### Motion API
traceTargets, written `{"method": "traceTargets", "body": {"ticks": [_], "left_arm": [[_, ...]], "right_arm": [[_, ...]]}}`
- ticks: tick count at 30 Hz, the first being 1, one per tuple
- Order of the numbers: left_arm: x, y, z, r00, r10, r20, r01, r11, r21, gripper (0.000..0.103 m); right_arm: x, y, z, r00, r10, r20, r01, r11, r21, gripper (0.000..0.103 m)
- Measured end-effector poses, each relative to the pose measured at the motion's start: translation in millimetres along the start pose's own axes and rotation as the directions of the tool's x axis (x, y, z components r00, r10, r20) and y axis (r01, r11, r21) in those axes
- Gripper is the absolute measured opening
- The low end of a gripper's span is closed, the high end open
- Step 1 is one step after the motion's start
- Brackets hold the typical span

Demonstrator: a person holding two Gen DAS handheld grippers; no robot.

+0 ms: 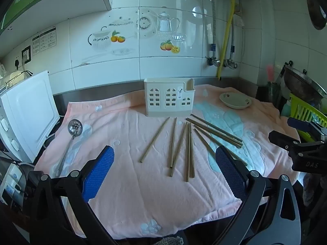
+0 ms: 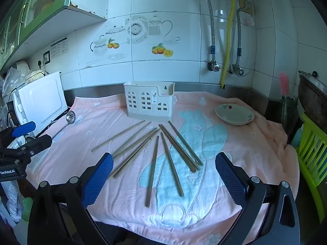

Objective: Organize utensils

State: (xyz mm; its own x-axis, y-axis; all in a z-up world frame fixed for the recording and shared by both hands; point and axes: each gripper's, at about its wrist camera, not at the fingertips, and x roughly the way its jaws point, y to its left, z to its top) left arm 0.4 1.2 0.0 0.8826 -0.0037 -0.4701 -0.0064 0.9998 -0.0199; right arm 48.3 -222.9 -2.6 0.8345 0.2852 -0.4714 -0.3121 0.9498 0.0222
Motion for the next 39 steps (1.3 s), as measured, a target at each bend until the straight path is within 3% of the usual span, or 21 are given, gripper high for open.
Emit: {"method": "traceTargets", "body": {"ticks": [39], "left_arm": [[5.7, 5.9, -3.5, 1.000, 0.009, -0.016, -0.009, 1.000, -0.017, 0.098]], "right_arm": [[0.2, 0.2, -0.7, 1.000, 0.013, 0.004, -0.013, 1.000, -0.003, 0.097]]}}
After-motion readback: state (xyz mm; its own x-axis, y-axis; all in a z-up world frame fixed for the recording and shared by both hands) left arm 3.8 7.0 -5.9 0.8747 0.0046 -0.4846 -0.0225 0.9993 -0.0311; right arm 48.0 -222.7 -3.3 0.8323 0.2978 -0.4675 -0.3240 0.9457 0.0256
